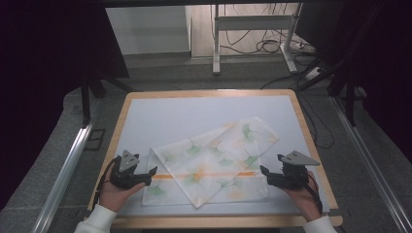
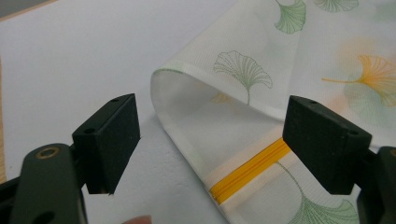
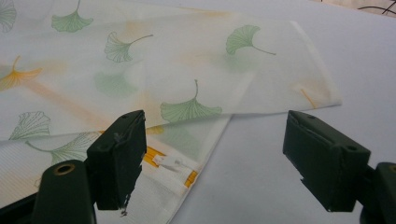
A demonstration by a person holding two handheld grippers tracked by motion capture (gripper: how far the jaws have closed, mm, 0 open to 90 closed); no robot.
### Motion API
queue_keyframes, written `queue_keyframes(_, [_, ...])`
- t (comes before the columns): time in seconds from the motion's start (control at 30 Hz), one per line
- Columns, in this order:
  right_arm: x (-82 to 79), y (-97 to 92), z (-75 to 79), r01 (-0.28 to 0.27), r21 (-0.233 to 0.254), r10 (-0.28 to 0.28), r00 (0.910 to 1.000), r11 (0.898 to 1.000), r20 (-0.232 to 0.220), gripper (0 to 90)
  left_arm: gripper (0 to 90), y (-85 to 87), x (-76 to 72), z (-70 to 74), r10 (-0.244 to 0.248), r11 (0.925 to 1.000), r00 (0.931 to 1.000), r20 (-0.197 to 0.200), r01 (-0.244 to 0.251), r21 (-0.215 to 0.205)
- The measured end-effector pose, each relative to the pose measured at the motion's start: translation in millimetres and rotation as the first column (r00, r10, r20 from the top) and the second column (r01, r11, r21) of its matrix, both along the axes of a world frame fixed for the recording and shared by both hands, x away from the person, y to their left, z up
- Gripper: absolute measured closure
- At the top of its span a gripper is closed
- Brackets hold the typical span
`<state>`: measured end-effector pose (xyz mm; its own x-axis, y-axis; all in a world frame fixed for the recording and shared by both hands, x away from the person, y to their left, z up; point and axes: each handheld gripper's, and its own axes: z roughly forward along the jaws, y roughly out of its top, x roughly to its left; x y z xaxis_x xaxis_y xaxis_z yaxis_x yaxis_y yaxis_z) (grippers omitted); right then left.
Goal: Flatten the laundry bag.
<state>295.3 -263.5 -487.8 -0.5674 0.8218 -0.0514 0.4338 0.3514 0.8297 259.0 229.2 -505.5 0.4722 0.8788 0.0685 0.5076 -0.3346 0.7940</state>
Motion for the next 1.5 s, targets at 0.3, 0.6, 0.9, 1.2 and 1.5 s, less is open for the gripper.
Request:
queue_keyframes(0.3, [-2.1,1.9,0.6,-0.012,0.005,0.012,0.9999,1.0,-0.009,24.6,17.6,-5.4,0.6,-1.6,-0.024,0.9997,0.9997,0.004,0.024,0.002])
queue_keyframes(0.6, [-5.0,6.8,0.2,-0.038,-0.003,0.038,0.9987,0.999,-0.035,31.7,17.0,-10.1,1.4,-1.2,-0.042,0.9991,0.9991,0.009,0.042,-0.004])
queue_keyframes(0.9, [-4.9,8.1,-1.7,-0.099,0.003,0.099,0.9917,0.995,-0.083,65.2,20.9,-14.3,0.7,0.4,-0.057,0.9981,0.9981,-0.022,0.057,-0.022])
queue_keyframes(1.2, [-8.9,20.6,-2.4,-0.173,-0.023,0.169,0.9783,0.985,-0.119,89.0,20.4,-28.4,-1.1,1.2,-0.104,0.9946,0.9943,-0.024,0.104,-0.004])
queue_keyframes(1.5, [-11.4,37.4,-8.7,-0.225,-0.044,0.216,0.965,0.973,-0.149,89.1,20.4,-45.1,-5.5,6.0,-0.152,0.9882,0.988,-0.028,0.151,-0.023])
